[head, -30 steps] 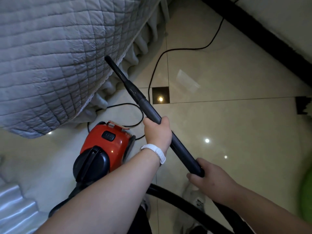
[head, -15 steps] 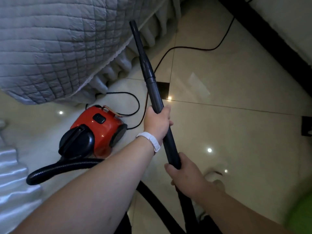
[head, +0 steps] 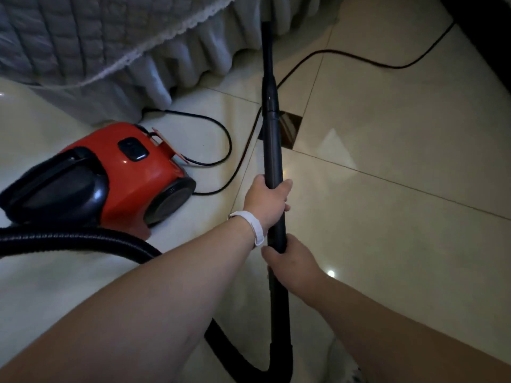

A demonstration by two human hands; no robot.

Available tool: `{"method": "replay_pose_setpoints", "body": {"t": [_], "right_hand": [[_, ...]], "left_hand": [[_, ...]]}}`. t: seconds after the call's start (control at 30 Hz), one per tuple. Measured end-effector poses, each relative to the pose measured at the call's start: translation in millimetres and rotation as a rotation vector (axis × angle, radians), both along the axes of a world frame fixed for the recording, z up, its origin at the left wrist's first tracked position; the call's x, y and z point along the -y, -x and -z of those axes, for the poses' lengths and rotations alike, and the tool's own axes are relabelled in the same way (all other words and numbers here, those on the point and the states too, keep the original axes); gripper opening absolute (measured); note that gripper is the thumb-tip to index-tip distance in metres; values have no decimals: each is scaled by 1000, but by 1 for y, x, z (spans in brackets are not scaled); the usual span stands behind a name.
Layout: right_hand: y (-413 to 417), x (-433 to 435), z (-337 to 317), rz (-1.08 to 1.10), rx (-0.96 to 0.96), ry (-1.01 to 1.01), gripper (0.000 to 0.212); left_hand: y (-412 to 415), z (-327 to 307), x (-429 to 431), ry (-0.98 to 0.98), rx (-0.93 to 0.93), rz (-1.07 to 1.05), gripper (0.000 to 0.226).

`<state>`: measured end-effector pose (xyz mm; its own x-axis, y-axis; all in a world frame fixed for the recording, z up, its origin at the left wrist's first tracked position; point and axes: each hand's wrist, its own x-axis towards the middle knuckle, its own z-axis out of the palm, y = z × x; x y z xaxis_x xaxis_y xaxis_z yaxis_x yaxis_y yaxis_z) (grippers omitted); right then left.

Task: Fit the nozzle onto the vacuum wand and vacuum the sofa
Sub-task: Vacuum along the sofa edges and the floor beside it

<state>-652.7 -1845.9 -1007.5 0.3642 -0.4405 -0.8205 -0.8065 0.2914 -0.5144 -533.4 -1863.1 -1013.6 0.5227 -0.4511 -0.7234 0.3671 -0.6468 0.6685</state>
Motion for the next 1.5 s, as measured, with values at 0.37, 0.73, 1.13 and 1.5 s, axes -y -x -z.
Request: {"method": "replay_pose_setpoints", "body": {"t": [0.37, 0.73, 1.13, 1.5], "right_hand": [[-10, 41, 72, -252, -21, 9, 16], [-5, 45, 75, -538, -144, 232, 34], [-106, 60, -8, -899, 70, 776, 37], [-220, -7, -55, -1038, 468, 811, 55]], "left_hand": [[-10, 91, 0, -37, 197, 203, 50], [-15, 94, -5, -115, 363, 339, 52], [-111, -15, -49, -161, 728, 636, 36], [-219, -146, -170, -477, 1178, 829, 48]]}}
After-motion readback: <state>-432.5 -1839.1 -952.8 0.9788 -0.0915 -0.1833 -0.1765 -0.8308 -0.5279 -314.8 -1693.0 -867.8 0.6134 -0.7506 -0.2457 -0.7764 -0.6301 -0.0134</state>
